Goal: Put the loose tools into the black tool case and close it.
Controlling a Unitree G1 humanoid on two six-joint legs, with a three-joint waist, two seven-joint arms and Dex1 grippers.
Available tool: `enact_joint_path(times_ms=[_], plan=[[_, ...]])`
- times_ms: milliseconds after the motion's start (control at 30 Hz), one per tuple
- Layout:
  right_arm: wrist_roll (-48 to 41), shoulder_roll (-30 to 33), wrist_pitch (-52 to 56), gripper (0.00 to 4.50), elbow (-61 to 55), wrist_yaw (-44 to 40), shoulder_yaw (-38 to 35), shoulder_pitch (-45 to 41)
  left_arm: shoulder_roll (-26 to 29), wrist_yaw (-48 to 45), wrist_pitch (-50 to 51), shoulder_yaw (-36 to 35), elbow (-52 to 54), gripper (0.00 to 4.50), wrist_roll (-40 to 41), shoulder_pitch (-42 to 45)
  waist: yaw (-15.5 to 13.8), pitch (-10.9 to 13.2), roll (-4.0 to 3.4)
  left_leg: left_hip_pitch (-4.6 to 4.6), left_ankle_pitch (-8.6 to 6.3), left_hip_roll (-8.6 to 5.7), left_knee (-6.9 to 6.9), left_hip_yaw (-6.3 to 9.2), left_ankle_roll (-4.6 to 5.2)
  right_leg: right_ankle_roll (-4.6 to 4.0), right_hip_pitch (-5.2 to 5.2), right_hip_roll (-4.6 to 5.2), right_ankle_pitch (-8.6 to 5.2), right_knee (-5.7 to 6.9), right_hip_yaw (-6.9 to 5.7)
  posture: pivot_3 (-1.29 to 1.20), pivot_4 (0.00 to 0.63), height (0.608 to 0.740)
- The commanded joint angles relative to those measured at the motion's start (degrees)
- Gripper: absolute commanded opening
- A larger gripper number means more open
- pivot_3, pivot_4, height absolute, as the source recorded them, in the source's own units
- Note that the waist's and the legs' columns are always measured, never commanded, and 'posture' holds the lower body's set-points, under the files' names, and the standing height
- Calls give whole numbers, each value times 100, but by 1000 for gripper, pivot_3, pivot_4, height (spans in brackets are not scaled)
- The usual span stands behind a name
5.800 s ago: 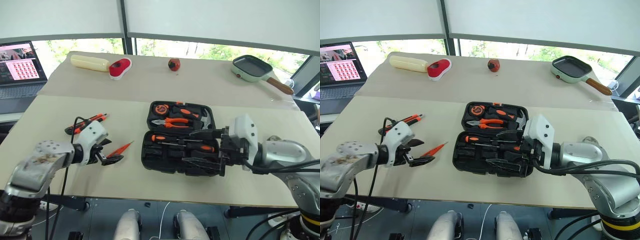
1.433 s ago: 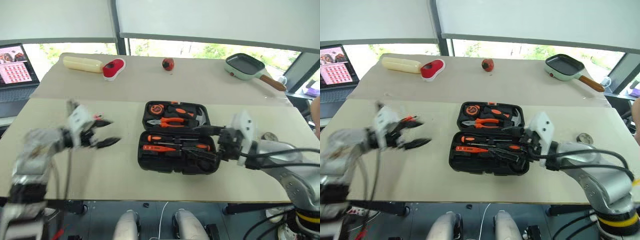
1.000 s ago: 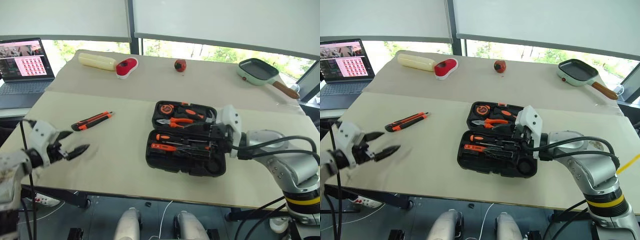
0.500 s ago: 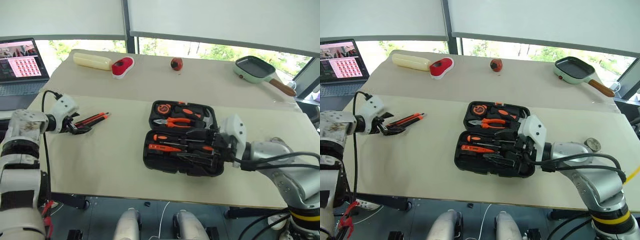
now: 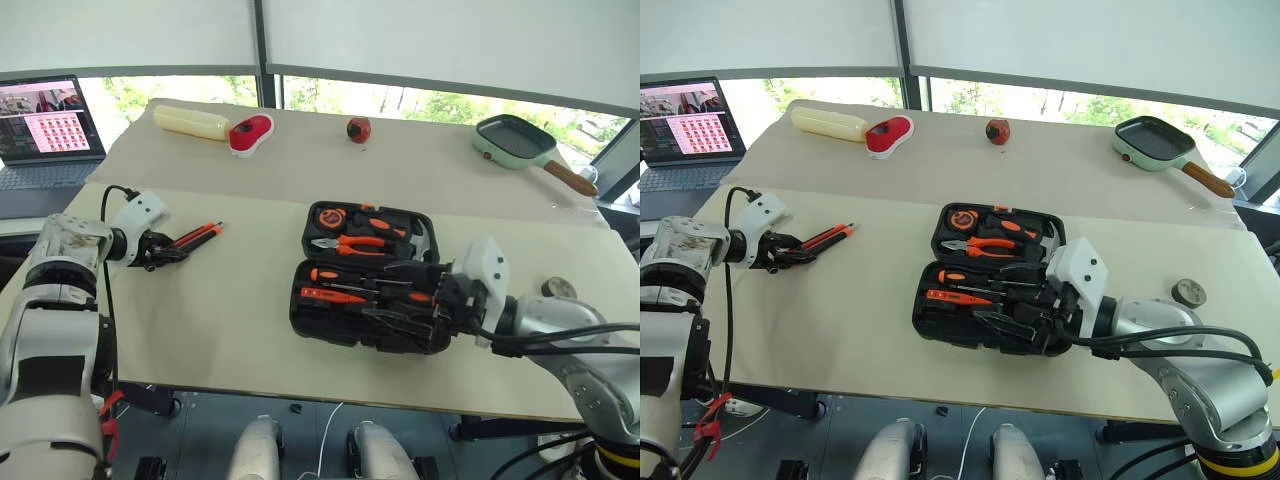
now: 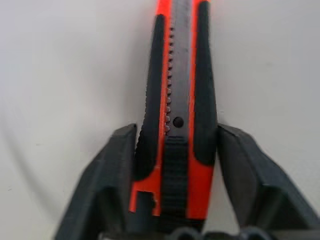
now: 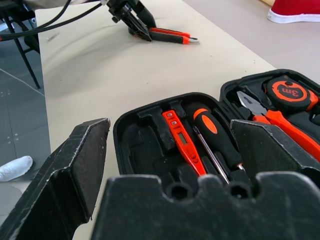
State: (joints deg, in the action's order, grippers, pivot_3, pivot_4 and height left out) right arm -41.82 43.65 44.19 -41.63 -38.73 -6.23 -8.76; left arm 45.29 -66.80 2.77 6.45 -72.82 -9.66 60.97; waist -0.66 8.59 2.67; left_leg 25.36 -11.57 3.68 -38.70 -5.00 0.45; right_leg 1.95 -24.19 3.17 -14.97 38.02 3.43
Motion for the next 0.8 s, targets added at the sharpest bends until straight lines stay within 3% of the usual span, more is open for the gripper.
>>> enact_joint_path(times_ms=[33, 133, 233, 333, 467, 533, 800], plan=[[-181, 145, 47, 4500, -247, 25, -321, 97, -31, -1214, -83, -272, 934, 1736, 604, 253, -7, 6, 8, 4, 0, 0, 0, 1, 0, 0, -2, 0, 0, 0, -1, 0, 150, 740], [-262, 232, 92, 4500, -296, 9, -468, 260, -177, -1984, 473, -334, 2600, 1734, 1232, 26, -33, 11, 19, 28, 2, 2, -14, 16, -2, -1, -10, 0, 1, 0, -16, 0, 150, 740], [-368, 438, 149, 4500, -373, -108, -751, 686, -374, -2144, 1099, -51, 4602, 1733, 1548, -448, -14, 9, 17, 28, 0, -3, -13, 19, 0, 4, -3, 7, 3, -7, -15, 0, 150, 740], [-383, 652, 115, 4500, -520, -326, -1009, 1229, -624, -2076, 1514, 271, 5864, 1733, 1701, -788, 7, 3, 5, 18, -2, -9, -9, 18, 3, 10, 6, 11, 0, -6, -7, 0, 150, 740], [-452, 718, 85, 4500, -658, -384, -1273, 1666, -1089, -1840, 1955, 745, 6534, 1733, 1686, -867, 53, 2, 2, 12, 0, -3, -14, 22, 2, 10, 5, -4, 0, 4, 0, 0, 150, 740], [-477, 689, 97, 4500, -730, -326, -1417, 1844, -1501, -1753, 2220, 1407, 6748, 1733, 1445, -860, 66, 1, 1, 11, 1, -2, -17, 25, 1, 9, 5, -9, 0, 3, 3, 0, 150, 740], [-501, 448, 52, 4500, -1043, 84, -1565, 2335, -1402, -1775, 3375, 2515, 7930, 1733, 1256, -1271, 134, 1, -1, 0, 1, -6, -8, 31, 2, 10, 7, -13, -2, 3, 19, 0, 150, 740]])
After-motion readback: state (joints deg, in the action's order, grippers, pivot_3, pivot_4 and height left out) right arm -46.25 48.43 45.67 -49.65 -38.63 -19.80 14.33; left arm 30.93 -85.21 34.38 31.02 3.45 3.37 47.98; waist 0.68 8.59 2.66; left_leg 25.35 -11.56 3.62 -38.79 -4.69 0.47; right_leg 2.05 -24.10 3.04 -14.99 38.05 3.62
